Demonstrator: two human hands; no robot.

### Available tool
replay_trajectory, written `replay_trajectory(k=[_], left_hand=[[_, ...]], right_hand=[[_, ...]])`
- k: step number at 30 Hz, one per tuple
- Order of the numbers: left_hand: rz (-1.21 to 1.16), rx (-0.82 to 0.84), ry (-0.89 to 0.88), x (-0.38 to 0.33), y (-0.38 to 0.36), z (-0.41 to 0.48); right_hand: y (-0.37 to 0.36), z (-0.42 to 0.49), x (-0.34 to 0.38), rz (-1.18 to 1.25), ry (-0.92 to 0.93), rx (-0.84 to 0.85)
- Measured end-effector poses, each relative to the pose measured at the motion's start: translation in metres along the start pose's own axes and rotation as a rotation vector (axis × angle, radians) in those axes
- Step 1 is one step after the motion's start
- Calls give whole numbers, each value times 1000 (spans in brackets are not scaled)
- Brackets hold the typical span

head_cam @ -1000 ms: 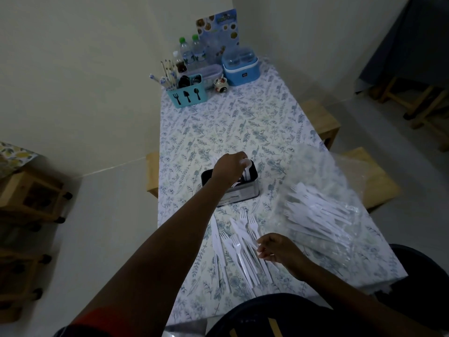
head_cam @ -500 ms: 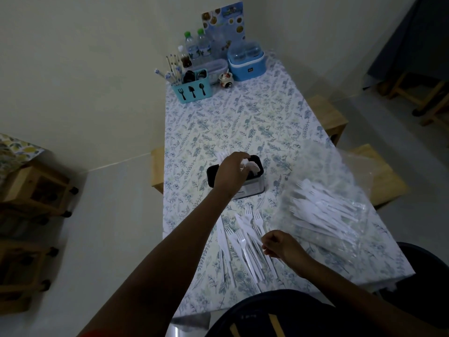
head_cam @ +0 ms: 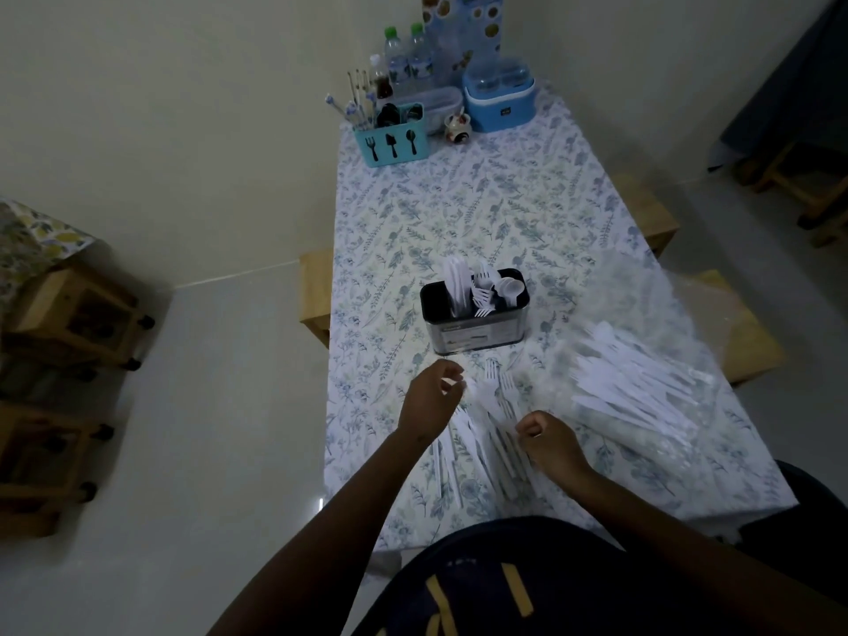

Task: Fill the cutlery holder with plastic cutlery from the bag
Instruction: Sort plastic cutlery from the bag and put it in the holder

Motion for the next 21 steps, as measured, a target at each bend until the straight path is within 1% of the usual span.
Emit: replay_trajectory(k=[5,9,14,18,21], left_hand=[[-50,53,102,23,-7,-24],[-93,93,132,39,-12,-33],[-98,126,132,47,-17,-37],[-108,151,151,52,-19,-42],[-113,161,146,54,-20,-47]], right_hand=[[-7,1,-7,-187,80,-97],[-19,-5,-4,-282,124,-88],[-40,-16,4,-471,280,-99],[-47,-18,-3,-585,267,-146],[-46,-19,-5,-600,266,-163]])
Point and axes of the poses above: each hand's wrist, its own z-axis towards the middle knuckle, its own y-axis out of the back of the hand, x = y × z, the point moved 2 cm from there along z, towards the middle knuckle, and after that the axes turned 13 degrees about -y, right-handed, at the moved point
